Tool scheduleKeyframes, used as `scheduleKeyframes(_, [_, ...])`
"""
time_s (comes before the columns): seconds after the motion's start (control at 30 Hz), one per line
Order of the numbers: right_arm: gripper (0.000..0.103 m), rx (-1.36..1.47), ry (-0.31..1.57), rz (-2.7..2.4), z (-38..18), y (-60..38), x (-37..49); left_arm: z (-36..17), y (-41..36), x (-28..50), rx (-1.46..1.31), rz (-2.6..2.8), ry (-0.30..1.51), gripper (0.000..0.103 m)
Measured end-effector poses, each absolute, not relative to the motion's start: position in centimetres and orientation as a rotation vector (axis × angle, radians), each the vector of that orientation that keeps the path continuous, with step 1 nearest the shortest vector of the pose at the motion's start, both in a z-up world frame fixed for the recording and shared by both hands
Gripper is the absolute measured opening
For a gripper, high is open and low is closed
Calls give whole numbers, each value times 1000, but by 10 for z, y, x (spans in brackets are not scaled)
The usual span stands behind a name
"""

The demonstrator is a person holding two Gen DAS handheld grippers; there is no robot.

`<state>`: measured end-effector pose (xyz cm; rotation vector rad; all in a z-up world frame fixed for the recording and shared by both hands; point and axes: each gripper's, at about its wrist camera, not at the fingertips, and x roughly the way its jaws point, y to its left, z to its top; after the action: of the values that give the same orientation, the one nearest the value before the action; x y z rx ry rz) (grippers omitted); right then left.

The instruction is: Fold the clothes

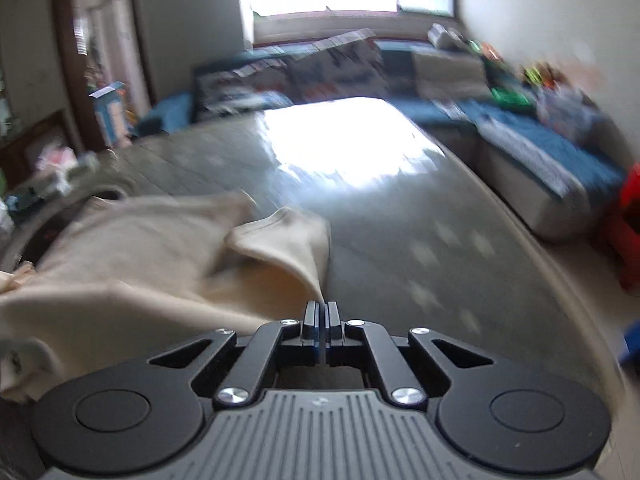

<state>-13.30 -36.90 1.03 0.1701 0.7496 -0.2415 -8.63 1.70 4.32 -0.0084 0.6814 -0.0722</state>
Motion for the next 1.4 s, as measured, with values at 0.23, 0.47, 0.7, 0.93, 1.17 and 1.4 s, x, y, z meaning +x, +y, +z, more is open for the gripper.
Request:
scheduleKeyframes(0.23, [12,164,747,-267,10,-386,-148,53,13,-92,13,-88,666,18])
scheduleKeyframes(0.47, [45,39,719,-155,14,-352,-104,72,-3,-108,85,-132,568,30])
scheduleKeyframes(0.7, [55,-95,764,-187,-6,-339,-79,78,-26,-117,84,-318,563,34])
scheduleKeyframes(0.93, [59,-56,721,-432,-2,-377,-111,54,-82,-107,147,-509,620,38])
scheduleKeyframes(1.17, [59,9,736,-501,3,-405,-150,38,-98,-115,196,-608,664,41])
scheduleKeyframes(1.4, [57,26,716,-147,31,-361,-140,42,-83,-137,241,-627,653,41])
